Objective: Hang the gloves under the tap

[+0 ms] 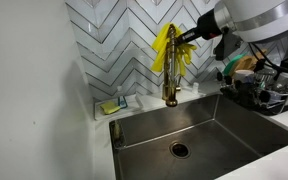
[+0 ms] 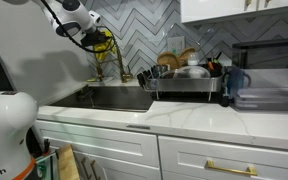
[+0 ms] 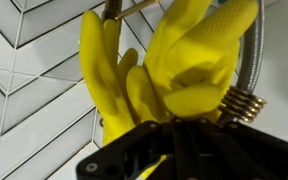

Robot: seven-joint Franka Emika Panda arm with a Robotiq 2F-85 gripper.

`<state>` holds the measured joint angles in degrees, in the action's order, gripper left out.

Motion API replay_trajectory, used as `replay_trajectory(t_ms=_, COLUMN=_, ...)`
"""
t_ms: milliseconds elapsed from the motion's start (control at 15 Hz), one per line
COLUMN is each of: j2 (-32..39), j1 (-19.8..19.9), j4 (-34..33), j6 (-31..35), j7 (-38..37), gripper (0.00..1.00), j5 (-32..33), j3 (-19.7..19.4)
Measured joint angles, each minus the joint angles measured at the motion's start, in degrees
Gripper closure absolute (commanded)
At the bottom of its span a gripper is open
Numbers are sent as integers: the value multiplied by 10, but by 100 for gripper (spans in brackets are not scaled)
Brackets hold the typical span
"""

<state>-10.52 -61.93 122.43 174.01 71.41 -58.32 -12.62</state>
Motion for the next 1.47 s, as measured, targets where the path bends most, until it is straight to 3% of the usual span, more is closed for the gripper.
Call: replay_trajectory(t_ms=1467, j2=37, j1=-6, j4=33, j6=-6, j7=70, gripper=99, j5=-75, j3=-15)
